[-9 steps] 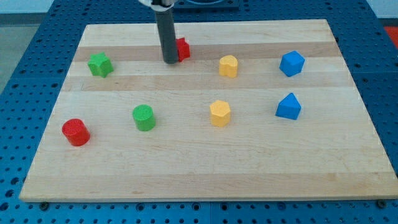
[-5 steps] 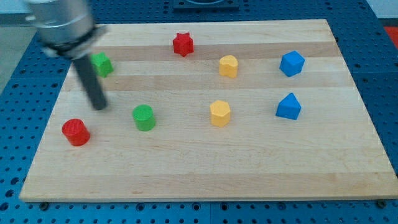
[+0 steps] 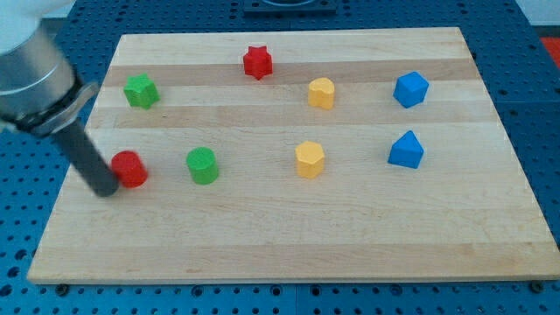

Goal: Move the red circle below the red star

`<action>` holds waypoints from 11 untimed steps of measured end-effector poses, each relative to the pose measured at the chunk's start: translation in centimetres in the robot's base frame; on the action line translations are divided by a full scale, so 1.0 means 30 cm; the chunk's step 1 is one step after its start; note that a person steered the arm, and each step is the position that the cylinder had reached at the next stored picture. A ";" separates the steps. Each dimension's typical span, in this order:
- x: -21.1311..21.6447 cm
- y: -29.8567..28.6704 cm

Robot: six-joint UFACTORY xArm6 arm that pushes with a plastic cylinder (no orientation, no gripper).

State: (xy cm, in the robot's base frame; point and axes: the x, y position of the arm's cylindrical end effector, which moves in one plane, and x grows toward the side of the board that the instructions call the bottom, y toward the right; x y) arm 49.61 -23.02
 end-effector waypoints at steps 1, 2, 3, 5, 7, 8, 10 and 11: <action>-0.028 -0.003; -0.011 -0.014; -0.095 0.110; -0.202 0.168; -0.182 0.164; -0.182 0.182; -0.182 0.242; -0.182 0.242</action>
State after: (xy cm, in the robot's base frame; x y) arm 44.14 -15.76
